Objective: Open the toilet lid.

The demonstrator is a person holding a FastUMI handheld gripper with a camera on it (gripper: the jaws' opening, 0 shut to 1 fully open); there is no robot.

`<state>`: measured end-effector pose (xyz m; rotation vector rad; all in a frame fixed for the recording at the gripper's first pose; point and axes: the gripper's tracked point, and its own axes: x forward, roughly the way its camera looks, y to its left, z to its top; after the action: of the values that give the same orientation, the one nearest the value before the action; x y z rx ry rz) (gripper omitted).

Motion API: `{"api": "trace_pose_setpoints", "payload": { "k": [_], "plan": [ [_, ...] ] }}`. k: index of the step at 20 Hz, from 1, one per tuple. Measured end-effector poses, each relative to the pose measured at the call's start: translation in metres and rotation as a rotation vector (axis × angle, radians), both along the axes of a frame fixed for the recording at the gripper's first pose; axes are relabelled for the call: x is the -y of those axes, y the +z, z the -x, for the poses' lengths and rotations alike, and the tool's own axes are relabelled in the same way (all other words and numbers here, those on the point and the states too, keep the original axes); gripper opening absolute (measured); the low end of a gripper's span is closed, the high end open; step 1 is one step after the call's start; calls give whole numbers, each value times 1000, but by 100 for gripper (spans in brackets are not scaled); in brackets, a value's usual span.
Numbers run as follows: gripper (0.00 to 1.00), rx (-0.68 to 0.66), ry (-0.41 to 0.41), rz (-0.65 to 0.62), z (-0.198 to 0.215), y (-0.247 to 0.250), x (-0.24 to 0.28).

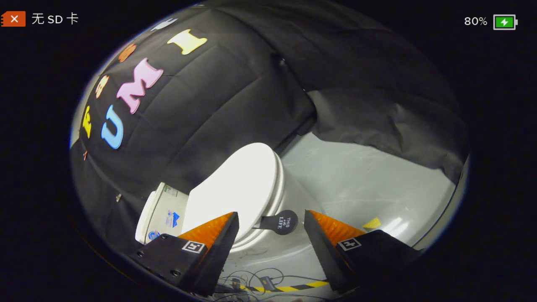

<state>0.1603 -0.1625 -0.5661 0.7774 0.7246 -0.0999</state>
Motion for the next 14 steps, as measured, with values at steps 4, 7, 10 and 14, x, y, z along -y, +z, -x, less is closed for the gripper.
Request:
{"api": "trace_pose_setpoints", "payload": {
  "k": [4,7,10,14],
  "plan": [
    [99,-87,-68,-179,-7,-35,-3],
    [73,-103,-114,-275,-15,-53,-10],
    [18,-69,-155,-391,-20,-44,-10],
    [7,-69,-128,-321,-15,-35,-8]
  ]
}}
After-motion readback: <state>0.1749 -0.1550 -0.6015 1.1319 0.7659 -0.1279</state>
